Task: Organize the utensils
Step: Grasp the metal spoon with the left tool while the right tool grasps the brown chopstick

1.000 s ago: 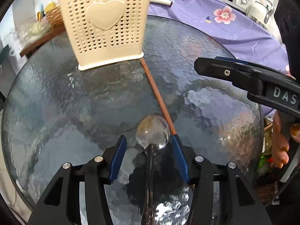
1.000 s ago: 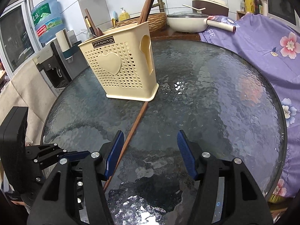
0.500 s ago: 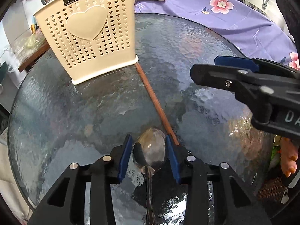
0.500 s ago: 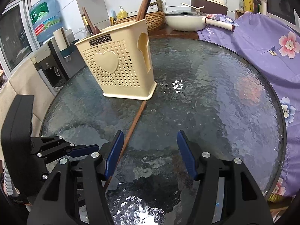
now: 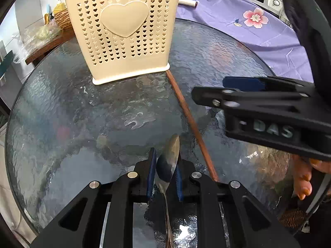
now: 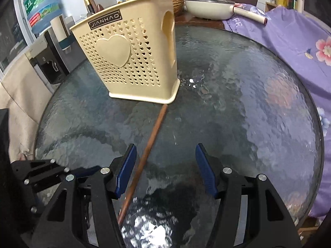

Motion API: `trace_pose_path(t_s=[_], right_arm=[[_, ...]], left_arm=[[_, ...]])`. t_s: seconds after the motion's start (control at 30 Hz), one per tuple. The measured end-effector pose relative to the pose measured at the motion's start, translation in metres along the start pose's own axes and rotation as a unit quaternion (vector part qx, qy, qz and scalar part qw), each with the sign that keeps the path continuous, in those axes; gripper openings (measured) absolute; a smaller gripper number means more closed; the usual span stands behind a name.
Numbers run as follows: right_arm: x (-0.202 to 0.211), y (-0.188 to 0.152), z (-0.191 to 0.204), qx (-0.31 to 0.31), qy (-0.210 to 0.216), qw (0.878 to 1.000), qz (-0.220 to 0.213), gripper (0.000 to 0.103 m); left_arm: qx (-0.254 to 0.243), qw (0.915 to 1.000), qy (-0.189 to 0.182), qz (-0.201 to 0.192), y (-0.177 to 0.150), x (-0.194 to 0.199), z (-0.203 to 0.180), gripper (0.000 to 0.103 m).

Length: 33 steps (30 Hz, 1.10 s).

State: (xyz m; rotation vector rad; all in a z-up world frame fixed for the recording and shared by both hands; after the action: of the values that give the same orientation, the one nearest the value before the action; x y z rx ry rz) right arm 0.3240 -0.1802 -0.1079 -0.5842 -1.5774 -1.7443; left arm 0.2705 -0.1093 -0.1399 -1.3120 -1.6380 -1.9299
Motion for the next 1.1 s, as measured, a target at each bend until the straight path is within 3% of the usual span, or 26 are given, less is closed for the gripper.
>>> trace_pose_path(t_s=[0.3,0.47,0.63,0.87,1.1], right_arm=[[-0.024,0.007,0.007,-0.001,-0.005,0.999,0.032,0.055],[-0.038,0.013,0.005,-0.014,-0.017,0.999,0.048,0.039],[-0.046,0.021,0.007,-0.019,-0.03,0.998,0.049,0.031],[-0.05,0.023,0.015,0.006,-0.051,0.997,0.05,0.012],[-0.042,0.017,0.009,-0.016,-0.026,0.999,0.041,0.007]], left_arm=[[0.017,0.9998,-0.008,-0.002,-0.005,0.005,0.01,0.017],[0.008,1.0,-0.003,-0.001,-0.001,0.003,0.011,0.017],[0.015,0.9999,-0.002,0.002,0.006,-0.001,0.016,0.017],[0.026,0.9997,0.0,0.0,0.019,-0.004,0.025,0.016],[0.041,0.999,-0.005,-0.019,0.026,0.009,0.031,0.01]])
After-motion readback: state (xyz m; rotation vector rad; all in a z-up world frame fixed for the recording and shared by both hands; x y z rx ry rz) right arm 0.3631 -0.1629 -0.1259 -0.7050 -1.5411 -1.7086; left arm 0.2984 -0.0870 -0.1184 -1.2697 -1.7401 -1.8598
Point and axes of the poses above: each gripper's, at about its wrist camera, not at the fingertips, and x roughly against the way its jaws point, z to its left, y to its top, the point moved 6 cm from there along -x, roughly the way its jaws point, and after that the axes turned 7 degrees about -z, right-handed, at the moved point
